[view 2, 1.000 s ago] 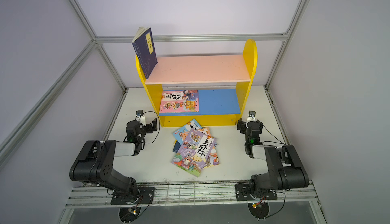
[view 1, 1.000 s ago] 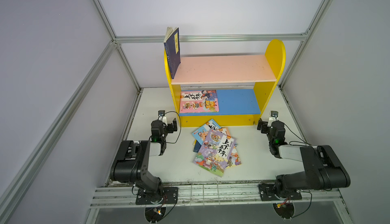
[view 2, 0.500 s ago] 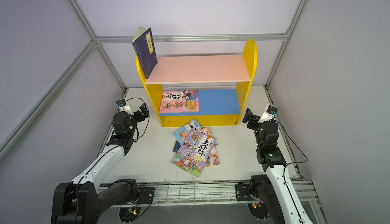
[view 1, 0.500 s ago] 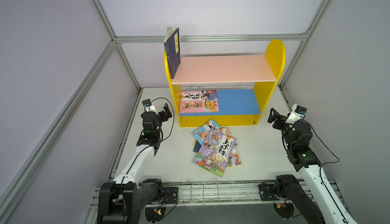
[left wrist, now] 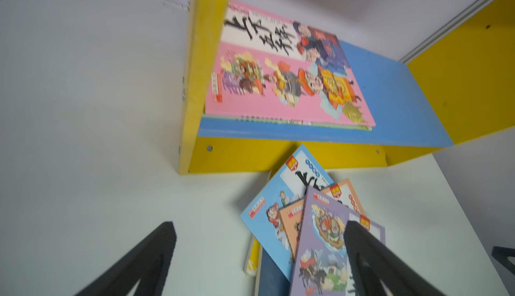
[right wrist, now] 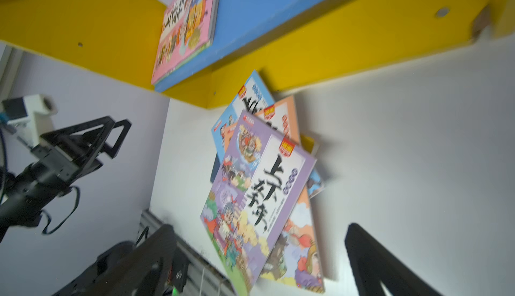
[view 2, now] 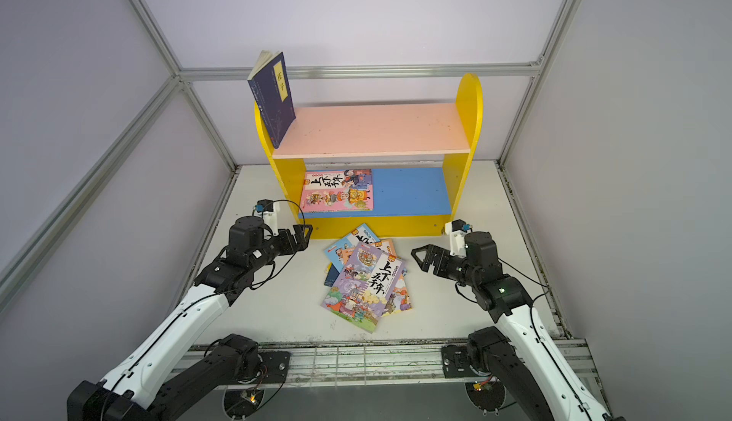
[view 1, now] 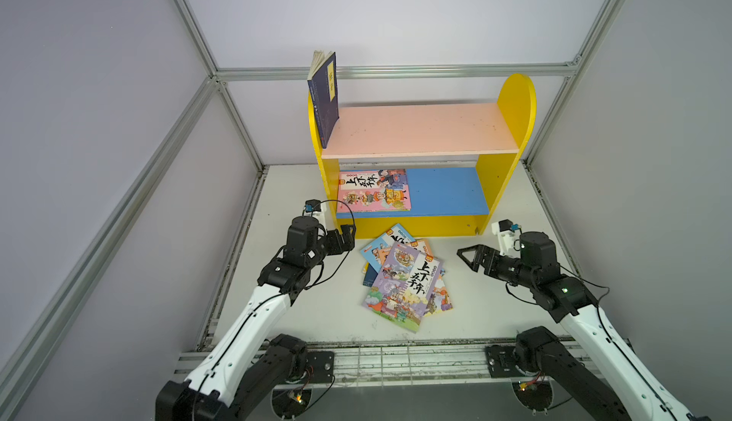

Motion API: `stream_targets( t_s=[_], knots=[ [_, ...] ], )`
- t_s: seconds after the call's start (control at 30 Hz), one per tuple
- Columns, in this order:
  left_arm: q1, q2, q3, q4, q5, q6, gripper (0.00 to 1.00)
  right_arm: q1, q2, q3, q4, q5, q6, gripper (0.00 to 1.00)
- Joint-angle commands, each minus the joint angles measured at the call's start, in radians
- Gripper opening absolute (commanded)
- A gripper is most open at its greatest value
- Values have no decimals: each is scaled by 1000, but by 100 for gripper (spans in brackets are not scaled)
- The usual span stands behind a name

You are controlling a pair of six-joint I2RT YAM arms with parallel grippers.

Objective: Stacking books/files
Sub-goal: Move the book among the books.

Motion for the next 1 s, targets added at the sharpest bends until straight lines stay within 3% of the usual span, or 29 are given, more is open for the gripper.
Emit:
stream_targets(
  t_s=[0.0,0.23,0.53,0.77,0.97],
  knots=[
    [-35,26,-24,-107,83,-78,100,66,66,-28,-3,-6,42,98],
    [-63,-3,-58,-146,94,-126,100,67,279,-12,92,7,-5,96],
    [-66,27,-72,-220,199,-203,100,63,595,64,220,3,-74,91],
    [-64,28,-84,-247,225,-231,100,62,726,109,269,-47,-84,86],
    [-67,45,-91,-252,235,-253,100,64,731,112,288,-46,-79,81]
  ],
)
